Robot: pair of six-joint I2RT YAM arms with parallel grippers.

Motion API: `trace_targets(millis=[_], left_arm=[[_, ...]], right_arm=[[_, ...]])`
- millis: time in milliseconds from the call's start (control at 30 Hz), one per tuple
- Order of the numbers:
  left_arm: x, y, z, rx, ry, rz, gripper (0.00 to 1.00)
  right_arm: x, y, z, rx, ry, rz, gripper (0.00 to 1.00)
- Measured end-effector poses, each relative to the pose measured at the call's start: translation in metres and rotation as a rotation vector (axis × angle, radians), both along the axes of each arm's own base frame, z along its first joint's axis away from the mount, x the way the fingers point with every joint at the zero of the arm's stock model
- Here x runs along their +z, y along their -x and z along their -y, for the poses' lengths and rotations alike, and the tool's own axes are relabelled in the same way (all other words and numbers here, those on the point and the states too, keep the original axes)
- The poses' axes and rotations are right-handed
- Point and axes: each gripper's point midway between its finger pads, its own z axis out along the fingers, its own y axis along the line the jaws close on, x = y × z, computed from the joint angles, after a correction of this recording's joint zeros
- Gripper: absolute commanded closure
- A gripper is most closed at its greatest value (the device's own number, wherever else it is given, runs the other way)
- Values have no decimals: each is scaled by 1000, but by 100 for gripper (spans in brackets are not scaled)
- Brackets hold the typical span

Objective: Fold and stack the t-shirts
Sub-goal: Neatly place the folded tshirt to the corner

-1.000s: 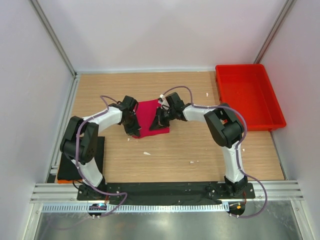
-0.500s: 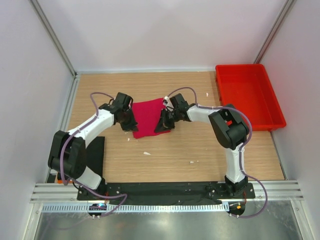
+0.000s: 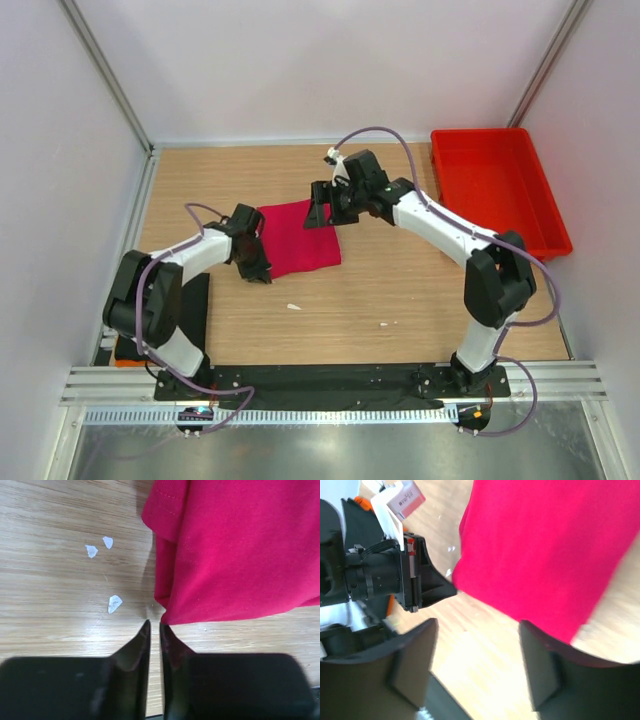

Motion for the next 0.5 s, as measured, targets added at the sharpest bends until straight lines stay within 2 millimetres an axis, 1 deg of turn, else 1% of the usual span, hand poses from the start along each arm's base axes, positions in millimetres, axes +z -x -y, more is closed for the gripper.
trace_targets(millis=[33,67,100,167,200,233,267,300,333,367,400,433,500], left_arm=[[1,0,-1,1,-1,7,79],[5,0,-2,3,-1,21,69],[11,0,-2,5,2,43,64],[33,-3,-3,23,23,120,55],[47,-6,-3,30,41,168,54],[63,-9,-1,40,71,225,54],[75,-11,1,53,99,263,54],[83,-14,2,67,129,294,54],[88,-16,4,85,159,320,55],[87,-16,5,106,190,326,57],[81,-16,6,142,228,319,58],[70,-13,5,193,273,300,58],[48,-3,0,286,324,236,54]], right_arm=[[8,-1,3,0,9,39,11],[16,-3,6,0,17,80,0],[24,-3,9,5,28,125,0],[37,-3,12,27,57,229,0],[39,-1,14,39,75,283,0],[40,4,16,60,100,339,0],[39,10,18,88,129,400,0],[36,17,21,115,158,453,0],[31,25,22,154,185,519,0],[23,35,26,194,227,572,0],[15,43,30,231,262,610,0],[8,51,33,279,298,657,0],[-4,56,39,340,351,724,0]])
